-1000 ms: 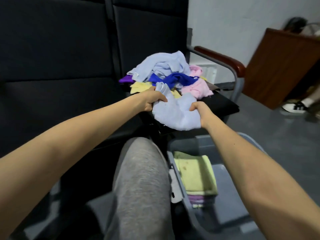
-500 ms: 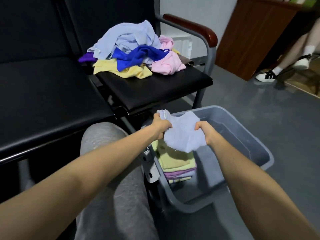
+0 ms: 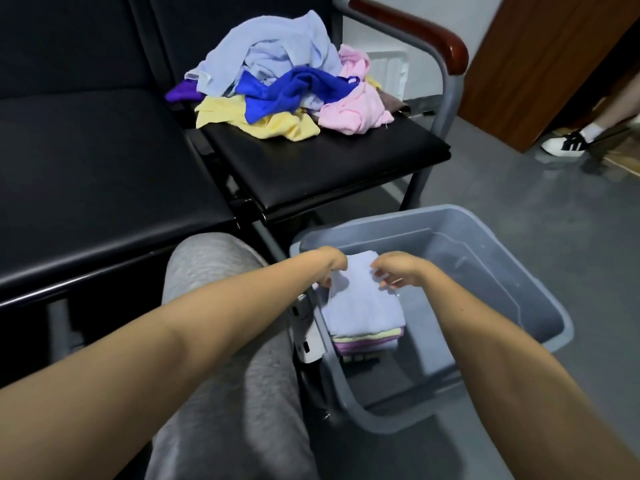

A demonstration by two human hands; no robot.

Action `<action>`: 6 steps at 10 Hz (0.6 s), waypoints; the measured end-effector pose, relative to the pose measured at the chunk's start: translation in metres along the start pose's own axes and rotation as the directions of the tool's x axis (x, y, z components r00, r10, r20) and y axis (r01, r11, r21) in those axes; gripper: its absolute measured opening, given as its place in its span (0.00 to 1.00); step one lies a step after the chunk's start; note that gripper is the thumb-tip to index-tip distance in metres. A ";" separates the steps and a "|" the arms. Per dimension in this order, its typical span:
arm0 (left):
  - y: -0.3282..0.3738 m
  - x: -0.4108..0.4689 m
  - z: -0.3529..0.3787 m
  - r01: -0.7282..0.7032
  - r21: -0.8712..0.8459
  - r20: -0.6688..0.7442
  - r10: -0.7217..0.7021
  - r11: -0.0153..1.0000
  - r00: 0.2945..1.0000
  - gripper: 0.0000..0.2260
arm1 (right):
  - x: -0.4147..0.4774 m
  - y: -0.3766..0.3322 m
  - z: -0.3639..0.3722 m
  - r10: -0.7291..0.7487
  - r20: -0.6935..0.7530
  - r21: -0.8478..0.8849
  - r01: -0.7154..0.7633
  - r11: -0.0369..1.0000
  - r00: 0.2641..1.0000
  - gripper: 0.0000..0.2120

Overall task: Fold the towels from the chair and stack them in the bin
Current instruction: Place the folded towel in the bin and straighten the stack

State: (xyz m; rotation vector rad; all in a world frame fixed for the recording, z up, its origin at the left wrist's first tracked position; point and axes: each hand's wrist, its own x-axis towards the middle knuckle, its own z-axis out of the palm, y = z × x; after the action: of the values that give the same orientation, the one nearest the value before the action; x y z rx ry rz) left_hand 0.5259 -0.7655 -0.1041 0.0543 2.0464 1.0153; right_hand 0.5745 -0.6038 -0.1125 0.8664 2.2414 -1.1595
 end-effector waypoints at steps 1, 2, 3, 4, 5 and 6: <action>0.017 -0.008 -0.006 -0.056 -0.111 -0.068 0.049 0.992 0.996 0.11 | -0.007 -0.023 0.004 -0.110 0.019 0.072 0.108 0.992 0.994 0.09; 0.027 -0.008 -0.014 -0.137 -0.237 -0.136 0.107 0.962 0.985 0.09 | -0.011 -0.046 0.004 -0.205 -0.010 0.162 0.203 0.966 0.979 0.14; 0.050 -0.013 -0.042 -0.275 -0.341 -0.197 0.218 0.899 0.956 0.14 | -0.017 -0.093 0.006 -0.307 -0.080 0.346 0.315 0.884 0.948 0.17; 0.063 -0.018 -0.064 -0.314 -0.358 -0.198 0.257 0.879 0.946 0.14 | -0.018 -0.125 0.004 -0.351 -0.122 0.384 0.370 0.846 0.928 0.19; 0.085 -0.023 -0.104 -0.416 -0.283 -0.247 0.354 0.864 0.902 0.12 | -0.018 -0.175 0.000 -0.369 -0.221 0.358 0.427 0.830 0.903 0.19; 0.093 -0.020 -0.133 -0.474 -0.207 -0.294 0.408 0.856 0.864 0.09 | -0.015 -0.201 -0.002 -0.409 -0.282 0.289 0.483 0.826 0.868 0.17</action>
State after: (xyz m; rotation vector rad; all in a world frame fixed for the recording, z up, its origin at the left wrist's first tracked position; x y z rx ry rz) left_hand 0.4188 -0.7955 0.0153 0.2863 2.1374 1.6610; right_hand 0.4412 -0.6967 0.0073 0.6171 2.5393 -1.8075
